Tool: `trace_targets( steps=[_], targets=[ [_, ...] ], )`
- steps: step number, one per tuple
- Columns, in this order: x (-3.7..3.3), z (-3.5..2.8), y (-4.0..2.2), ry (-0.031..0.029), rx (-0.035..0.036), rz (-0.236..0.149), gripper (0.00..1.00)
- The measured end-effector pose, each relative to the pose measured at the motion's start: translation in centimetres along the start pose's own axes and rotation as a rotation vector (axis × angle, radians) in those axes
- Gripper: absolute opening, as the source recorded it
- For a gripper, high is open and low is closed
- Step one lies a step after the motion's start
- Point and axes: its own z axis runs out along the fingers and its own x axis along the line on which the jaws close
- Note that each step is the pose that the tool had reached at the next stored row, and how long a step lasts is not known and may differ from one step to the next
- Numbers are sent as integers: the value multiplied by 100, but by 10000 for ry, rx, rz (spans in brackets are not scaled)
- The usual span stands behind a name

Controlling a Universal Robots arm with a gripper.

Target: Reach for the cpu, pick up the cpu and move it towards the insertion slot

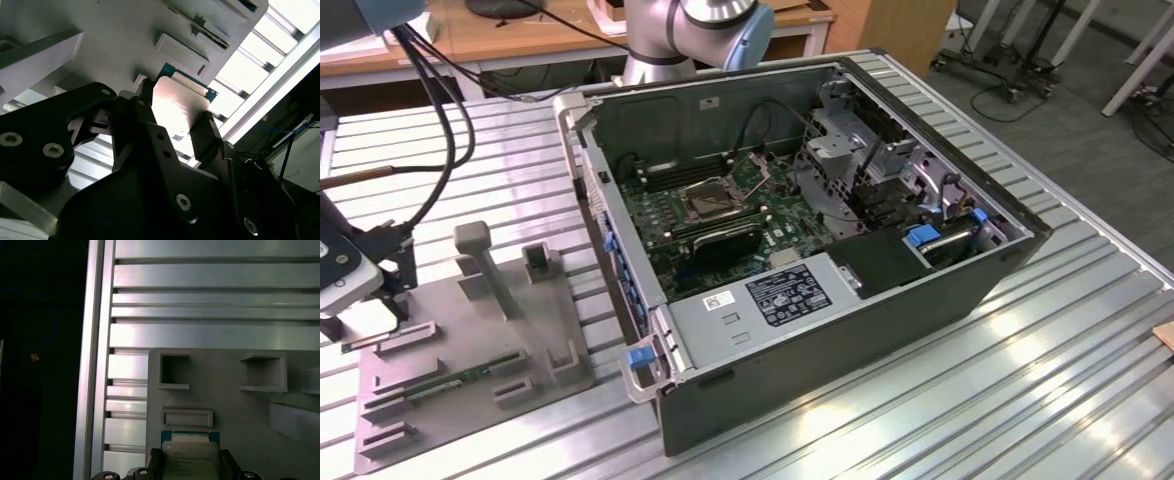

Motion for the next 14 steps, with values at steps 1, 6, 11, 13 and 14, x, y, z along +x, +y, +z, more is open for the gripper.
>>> trace_targets(
  steps=[1, 6, 11, 13, 14],
  targets=[
    [0, -3, 0, 3, 2, 1, 54],
    [0, -16, 0, 6, 4, 0, 54],
    [0, -47, 2, 3, 2, 0, 54],
    [0, -61, 2, 3, 2, 0, 54],
    [0, -70, 3, 3, 2, 0, 54]
  ],
)
